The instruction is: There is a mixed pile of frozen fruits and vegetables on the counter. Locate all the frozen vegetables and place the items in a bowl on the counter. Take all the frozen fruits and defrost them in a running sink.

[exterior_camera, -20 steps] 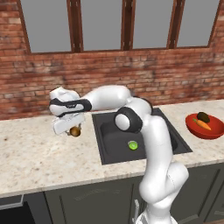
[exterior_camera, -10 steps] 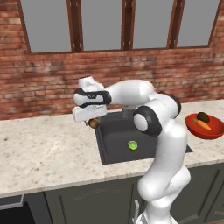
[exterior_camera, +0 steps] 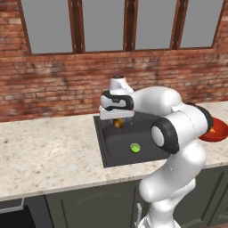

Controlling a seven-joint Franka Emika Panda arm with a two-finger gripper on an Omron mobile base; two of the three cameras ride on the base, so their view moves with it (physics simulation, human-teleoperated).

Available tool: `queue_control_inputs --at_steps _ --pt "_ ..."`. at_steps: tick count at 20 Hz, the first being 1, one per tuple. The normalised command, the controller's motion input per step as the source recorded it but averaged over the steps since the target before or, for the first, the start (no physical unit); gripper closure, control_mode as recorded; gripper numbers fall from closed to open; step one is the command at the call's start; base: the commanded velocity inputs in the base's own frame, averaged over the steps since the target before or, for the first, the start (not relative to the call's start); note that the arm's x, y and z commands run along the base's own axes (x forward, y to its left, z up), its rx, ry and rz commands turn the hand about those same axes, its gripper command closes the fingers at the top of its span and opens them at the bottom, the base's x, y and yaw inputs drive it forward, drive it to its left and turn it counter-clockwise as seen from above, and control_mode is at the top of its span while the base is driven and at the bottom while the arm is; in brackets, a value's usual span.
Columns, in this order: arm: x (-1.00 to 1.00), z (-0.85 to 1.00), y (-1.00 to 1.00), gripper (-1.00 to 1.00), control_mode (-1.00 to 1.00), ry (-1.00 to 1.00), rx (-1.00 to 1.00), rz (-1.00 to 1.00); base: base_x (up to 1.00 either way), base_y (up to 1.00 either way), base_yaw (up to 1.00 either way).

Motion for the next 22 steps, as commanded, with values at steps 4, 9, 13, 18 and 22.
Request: queue_control_inputs --at_steps 4,9,13,18,22 --pt "0.00 -0.28 -0.96 1.00 -1.00 -0.04 0.06 -0.12 0.00 0.00 0.00" --pt "0.43 -0.57 -0.32 1.00 -1.00 -0.07 0.03 0.00 0.00 0.00 0.00" --pt "0.49 -0.57 0.00 1.00 -1.00 -0.10 -0.03 0.00 0.00 0.00 0.00" --pt "0.13 -0.42 -0.03 1.00 -1.00 -0.07 -0.03 0.00 0.00 0.00 0.00" --pt "0.00 -0.49 -0.20 1.00 -1.00 0.00 0.00 0.00 0.00 0.00 0.00"
